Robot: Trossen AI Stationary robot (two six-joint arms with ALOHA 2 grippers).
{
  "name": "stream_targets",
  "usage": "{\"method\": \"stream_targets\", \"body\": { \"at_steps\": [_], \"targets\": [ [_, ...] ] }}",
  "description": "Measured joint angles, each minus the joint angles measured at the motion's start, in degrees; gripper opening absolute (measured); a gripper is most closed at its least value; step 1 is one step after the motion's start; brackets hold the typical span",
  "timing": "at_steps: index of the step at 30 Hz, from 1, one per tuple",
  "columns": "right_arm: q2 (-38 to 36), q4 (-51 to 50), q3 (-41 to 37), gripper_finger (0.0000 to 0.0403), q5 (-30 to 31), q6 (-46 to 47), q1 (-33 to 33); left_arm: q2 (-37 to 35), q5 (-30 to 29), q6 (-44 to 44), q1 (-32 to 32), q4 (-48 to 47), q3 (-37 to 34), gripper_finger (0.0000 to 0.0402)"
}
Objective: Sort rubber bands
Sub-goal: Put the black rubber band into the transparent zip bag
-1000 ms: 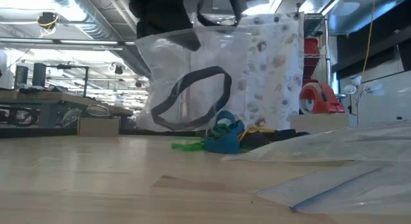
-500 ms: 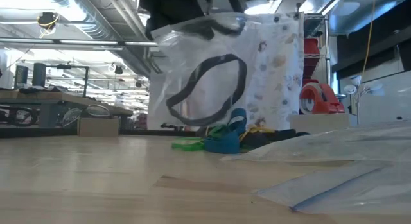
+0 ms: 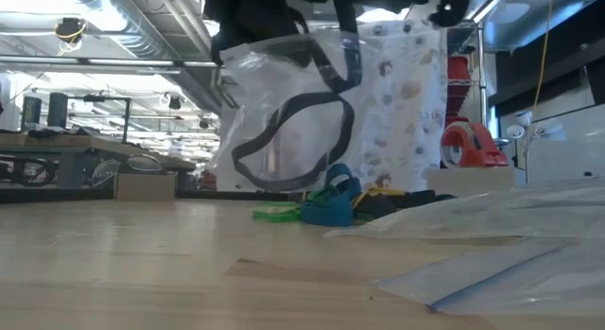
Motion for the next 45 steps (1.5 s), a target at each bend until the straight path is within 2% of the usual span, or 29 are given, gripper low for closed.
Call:
{"method": "stream_targets", "body": {
  "at_steps": [5, 8, 13, 19, 26, 32, 35, 39, 43, 45],
  "targets": [
    [0.01, -7.27, -0.01, 0.0003, 0.25, 6.14, 0.08, 0.0, -0.06, -0.92, 0.99, -0.67, 0.0, 0.0],
    [0.01, -8.71, -0.02, 0.0003, 2.65, 9.84, 0.05, 0.0, -0.13, -1.38, 1.49, -0.55, 0.0, 0.0],
    [0.83, -4.22, 0.04, 0.0003, 2.75, 17.66, -0.39, 0.0, -0.2, -0.14, 1.82, 2.45, 0.0, 0.0],
    [3.52, -6.1, 0.04, 0.0003, 4.34, 27.29, -2.06, 0.0, -0.28, 0.41, 1.82, 3.74, 0.0, 0.0],
    [6.06, -7.9, 0.04, 0.0003, 7.69, 33.5, -2.22, 0.02, -2.46, 0.41, 2.11, 4.76, -0.06, 0.0],
    [9.78, -6.49, 0.07, 0.0003, 7.85, 37.35, -2.48, -0.02, -3.88, 0.46, 2.13, 6.73, 0.02, 0.0],
    [11.02, -5.42, -0.11, 0.0003, 9.27, 42.81, -3.13, -0.02, -3.85, 0.91, 2.08, 7.82, 0.02, 0.0],
    [11.0, -2.33, -0.02, 0.0003, 10.2, 51.22, -4.29, -0.02, -3.85, 0.13, 2.08, 6.42, 0.02, 0.0],
    [10.62, -1.29, 0.04, 0.0006, 10.0, 53.47, -4.91, -0.02, -3.84, -1.74, 2.28, 3.6, 0.02, 0.0],
    [10.54, -3.33, 1.06, 0.0021, 8.22, 53.91, -5.36, 0.0, -3.84, -2.82, 2.3, 2.05, 0.04, 0.0]
  ]
}}
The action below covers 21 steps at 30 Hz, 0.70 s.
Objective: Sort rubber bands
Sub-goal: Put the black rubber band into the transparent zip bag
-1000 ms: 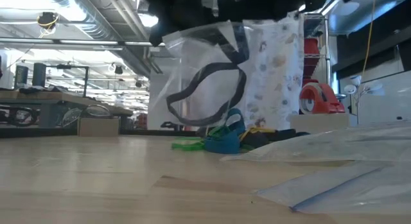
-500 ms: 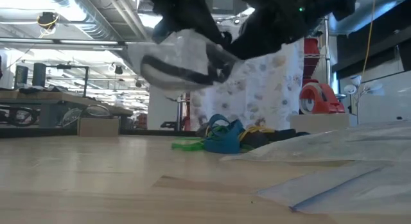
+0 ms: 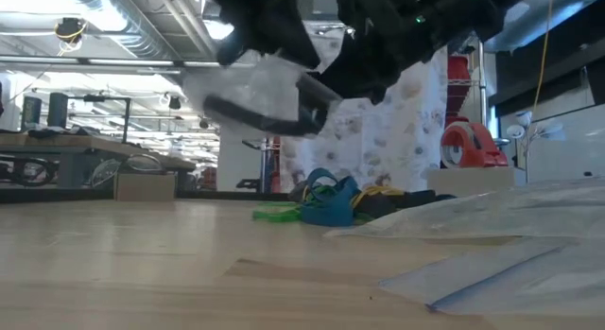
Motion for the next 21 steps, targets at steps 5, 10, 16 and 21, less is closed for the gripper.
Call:
{"method": "stream_targets", "body": {
  "at_steps": [5, 10, 16, 21],
  "targets": [
    [-0.07, -6.6, 3.38, 0.0088, -0.81, -1.65, -1.14, 0.35, -0.35, -2.65, -0.02, -2.64, 0.0, 0.0],
    [-0.3, -11.97, 6.32, 0.0155, -0.16, -5.89, -1.07, 0.35, -0.49, -3.25, -0.04, -5.21, 0.0, 0.0],
    [-3.8, -26.99, 9.83, 0.0186, 0.08, -8.84, -0.1, 0.41, -2.58, -6.28, -0.65, -10.27, 0.0, 0.0],
    [-7.63, -31.54, 9.71, 0.0188, 1.18, -9.49, 0.58, 0.41, -2.85, -5.8, -0.71, -10.06, 0.0, 0.0]
  ]
}}
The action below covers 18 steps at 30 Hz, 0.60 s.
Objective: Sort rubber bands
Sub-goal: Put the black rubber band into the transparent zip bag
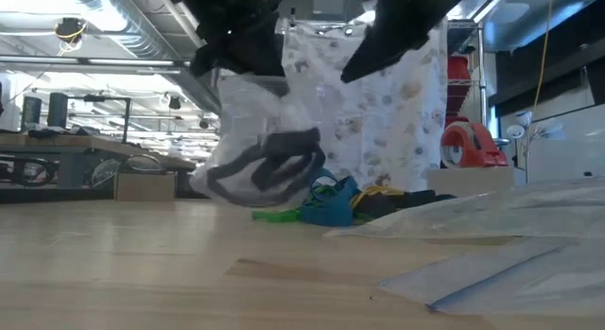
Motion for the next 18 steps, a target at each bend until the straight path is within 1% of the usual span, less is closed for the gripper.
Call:
{"method": "stream_targets", "body": {
  "at_steps": [4, 6, 8, 13, 15, 18],
  "targets": [
    [-3.07, -9.52, -0.11, 0.0188, 0.38, -0.82, -0.07, -0.19, -0.04, 0.4, -0.45, -0.06, 0.0, 0.0],
    [-4.34, -13.29, -0.2, 0.0188, 0.61, -0.89, -0.07, -0.69, -0.08, 1.34, -0.73, 0.2, 0.0, 0.0],
    [-5.2, -15.43, -1.93, 0.0188, 0.85, -0.89, -0.07, -1.38, -0.07, 1.47, -0.81, -0.8, 0.0, 0.0],
    [-7.05, -13.92, -9.96, 0.0188, 2.58, 0.36, -2.29, -1.68, -0.08, 1.05, -0.76, -4.14, -0.02, 0.0],
    [-7.66, -12.37, -13.67, 0.0188, 3.75, 2.66, -5.03, -1.68, -0.04, 0.61, -0.76, -4.61, -0.02, 0.0],
    [-8.32, -8.83, -18.07, 0.0188, 3.35, 5.07, -10.85, -1.68, 0.15, 1.3, -0.8, -4.39, -0.02, 0.0]
  ]
}}
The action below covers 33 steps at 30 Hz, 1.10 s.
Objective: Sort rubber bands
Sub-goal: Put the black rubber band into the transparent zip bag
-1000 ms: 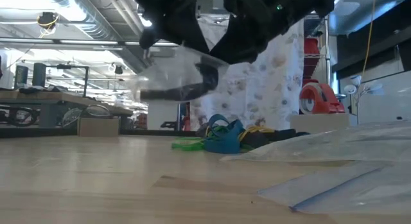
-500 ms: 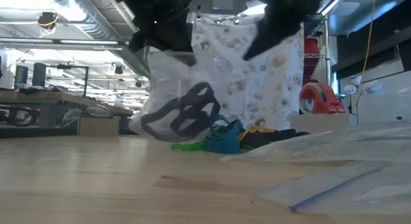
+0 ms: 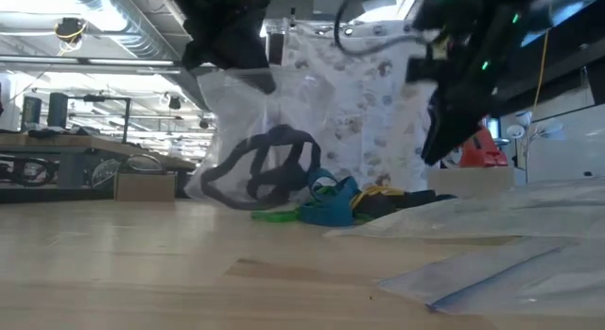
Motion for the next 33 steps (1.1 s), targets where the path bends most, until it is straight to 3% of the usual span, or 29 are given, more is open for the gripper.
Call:
{"method": "stream_targets", "body": {
  "at_steps": [5, 11, 18, 25, 28, 33],
  "targets": [
    [0.8, 4.74, -3.97, 0.0188, -1.43, 0.17, -10.91, 0.0, 0.01, 0.48, 0.3, 0.02, 0.0, 0.0],
    [1.94, 8.21, -6.95, 0.0186, -9.57, -1.44, -19.25, 0.0, 0.02, 1.55, 0.31, 0.17, 0.0, 0.0],
    [6.42, 12.3, -8.31, 0.0144, -10.71, -3.09, -20.54, 0.0, 0.01, 1.92, 0.32, 0.33, 0.0, 0.0],
    [7.36, 13.56, -8.2, 0.0014, -7.01, -6.63, -20.33, 0.0, 0.01, 2.64, 0.55, 0.53, 0.0, 0.0],
    [5.58, 13.24, -8.16, 0.0012, -3.47, -7.53, -20.32, 0.0, -0.02, 2.19, 0.58, 0.44, 0.0, 0.0],
    [-1.29, 10.21, -6.21, 0.0003, -2.63, -8.04, -19.67, 0.0, 0.01, 2.19, 0.44, 0.43, 0.0, 0.0]
  ]
}}
